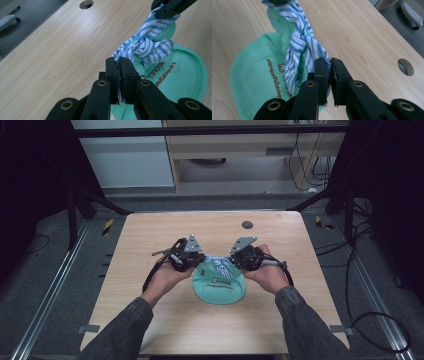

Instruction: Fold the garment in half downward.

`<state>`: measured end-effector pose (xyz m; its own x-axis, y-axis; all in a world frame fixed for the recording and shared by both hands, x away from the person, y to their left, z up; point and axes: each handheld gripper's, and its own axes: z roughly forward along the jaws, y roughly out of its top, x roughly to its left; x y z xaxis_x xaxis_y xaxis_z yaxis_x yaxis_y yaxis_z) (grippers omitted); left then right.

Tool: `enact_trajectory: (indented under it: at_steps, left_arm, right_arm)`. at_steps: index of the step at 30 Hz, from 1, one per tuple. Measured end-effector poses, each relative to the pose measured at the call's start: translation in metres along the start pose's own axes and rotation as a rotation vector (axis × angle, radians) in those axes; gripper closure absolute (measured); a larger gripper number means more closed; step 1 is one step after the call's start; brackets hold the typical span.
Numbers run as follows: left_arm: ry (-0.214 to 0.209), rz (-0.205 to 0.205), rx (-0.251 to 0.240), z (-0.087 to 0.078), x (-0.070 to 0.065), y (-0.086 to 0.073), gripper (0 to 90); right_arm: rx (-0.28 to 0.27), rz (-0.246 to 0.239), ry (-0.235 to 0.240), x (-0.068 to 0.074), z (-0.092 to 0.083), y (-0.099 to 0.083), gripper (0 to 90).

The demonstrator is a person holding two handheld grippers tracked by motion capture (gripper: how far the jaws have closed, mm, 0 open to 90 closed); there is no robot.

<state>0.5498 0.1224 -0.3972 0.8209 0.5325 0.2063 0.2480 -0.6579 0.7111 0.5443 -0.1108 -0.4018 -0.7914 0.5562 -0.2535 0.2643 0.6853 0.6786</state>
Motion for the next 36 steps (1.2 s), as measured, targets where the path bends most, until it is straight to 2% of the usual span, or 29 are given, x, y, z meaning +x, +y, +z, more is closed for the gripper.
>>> enact_trajectory:
  at_steps: [20,36]
  left_arm:
    - [-0.013,-0.001,0.001,0.006,-0.013,-0.017,86.0]
    - [-0.047,-0.002,0.011,0.011,-0.027,-0.036,85.8]
  right_arm:
    - [0.000,-0.005,0.031,0.016,0.002,-0.016,82.6]
    - [0.009,-0.022,0.055,0.033,0.004,-0.030,82.0]
